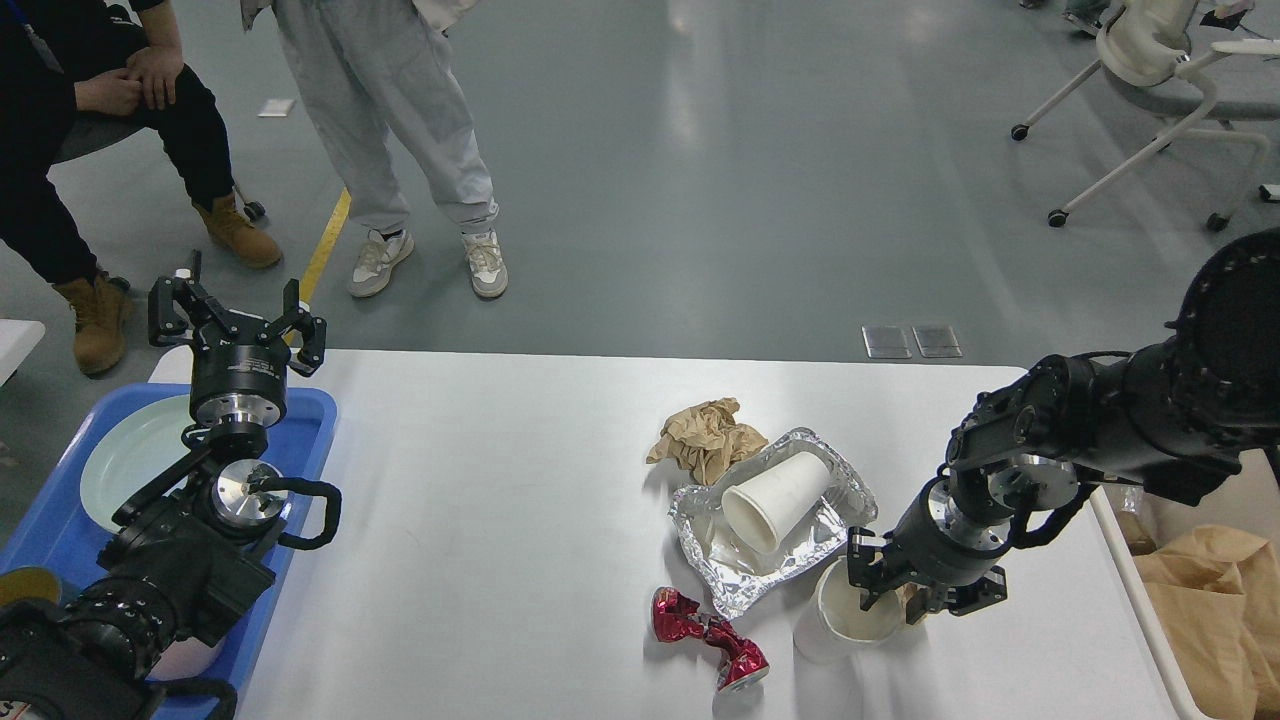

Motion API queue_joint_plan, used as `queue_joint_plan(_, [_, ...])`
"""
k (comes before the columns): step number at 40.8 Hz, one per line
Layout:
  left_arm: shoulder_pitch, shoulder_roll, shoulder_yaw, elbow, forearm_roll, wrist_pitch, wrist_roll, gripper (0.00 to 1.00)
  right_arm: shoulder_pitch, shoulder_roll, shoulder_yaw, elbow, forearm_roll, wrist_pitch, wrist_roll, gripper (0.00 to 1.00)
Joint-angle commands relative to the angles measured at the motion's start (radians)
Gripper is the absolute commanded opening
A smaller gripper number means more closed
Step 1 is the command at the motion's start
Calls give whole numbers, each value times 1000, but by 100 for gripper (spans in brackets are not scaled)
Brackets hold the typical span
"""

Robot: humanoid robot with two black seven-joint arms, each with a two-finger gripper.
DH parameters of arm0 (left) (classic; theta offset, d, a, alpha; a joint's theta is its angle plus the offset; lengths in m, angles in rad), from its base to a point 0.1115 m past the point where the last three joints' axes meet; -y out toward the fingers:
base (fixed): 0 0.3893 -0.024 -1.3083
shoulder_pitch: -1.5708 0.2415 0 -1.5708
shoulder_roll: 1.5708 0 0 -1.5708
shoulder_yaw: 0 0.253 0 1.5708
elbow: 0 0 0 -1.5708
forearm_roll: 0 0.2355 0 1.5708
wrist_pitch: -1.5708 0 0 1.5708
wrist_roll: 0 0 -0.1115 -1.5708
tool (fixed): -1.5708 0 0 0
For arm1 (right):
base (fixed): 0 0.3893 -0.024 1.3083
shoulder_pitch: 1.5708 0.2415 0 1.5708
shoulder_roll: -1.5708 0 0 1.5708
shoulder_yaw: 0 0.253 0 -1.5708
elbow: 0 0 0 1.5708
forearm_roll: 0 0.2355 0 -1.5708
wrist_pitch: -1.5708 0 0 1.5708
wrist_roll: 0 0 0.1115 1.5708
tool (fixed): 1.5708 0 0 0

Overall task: Tidy desktop
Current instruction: 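Grasp the small paper cup and drop it into the bin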

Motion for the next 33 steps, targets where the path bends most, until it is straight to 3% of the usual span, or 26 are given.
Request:
queue_joint_plan(1, [0, 0, 0, 0, 0, 0, 0, 97, -7, 0, -1, 6, -1, 1, 1, 0])
queue_joint_plan(19, [0, 0, 0, 0, 0, 0, 0, 97, 41, -52, -1, 48, -3, 75, 1, 0])
queue_joint_plan(33, [0, 0, 0, 0, 0, 0, 0, 96, 407, -253, -3, 80, -3, 297, 4, 0])
